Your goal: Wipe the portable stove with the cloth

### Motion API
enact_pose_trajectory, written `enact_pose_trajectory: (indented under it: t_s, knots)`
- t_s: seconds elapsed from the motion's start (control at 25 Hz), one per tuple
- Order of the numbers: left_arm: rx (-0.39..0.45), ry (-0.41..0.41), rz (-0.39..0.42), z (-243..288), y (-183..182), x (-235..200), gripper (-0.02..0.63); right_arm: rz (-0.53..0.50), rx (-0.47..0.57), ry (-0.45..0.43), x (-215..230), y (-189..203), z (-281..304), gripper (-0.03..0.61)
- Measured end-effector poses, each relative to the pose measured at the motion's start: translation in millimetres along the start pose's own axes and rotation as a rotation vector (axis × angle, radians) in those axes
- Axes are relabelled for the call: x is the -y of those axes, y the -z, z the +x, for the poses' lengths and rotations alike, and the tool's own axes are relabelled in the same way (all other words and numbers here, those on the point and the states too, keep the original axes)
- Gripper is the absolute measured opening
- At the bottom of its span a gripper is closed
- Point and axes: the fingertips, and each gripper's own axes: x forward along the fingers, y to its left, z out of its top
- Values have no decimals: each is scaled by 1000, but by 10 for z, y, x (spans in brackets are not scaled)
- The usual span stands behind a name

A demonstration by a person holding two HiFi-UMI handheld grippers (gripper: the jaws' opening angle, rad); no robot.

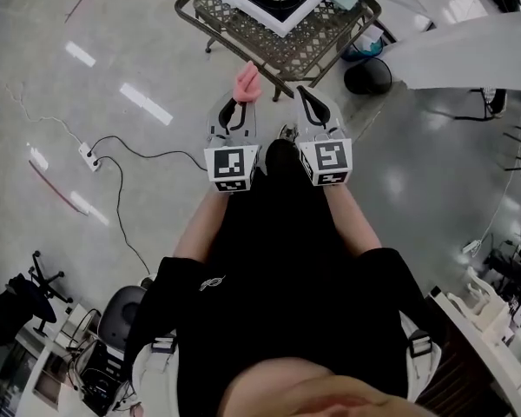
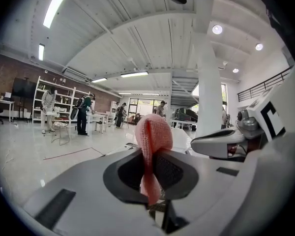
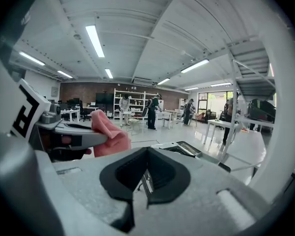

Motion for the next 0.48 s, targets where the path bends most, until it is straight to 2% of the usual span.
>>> enact_pose_trajectory:
  t_s: [0.28,0.48]
  knots:
    - [-57,-30,8,533,200,63,31,23,-23,-62,384,159,366,3]
    - [-113,-68,-14,1108,317,133,31,45,-48,-126,874,180,737,3]
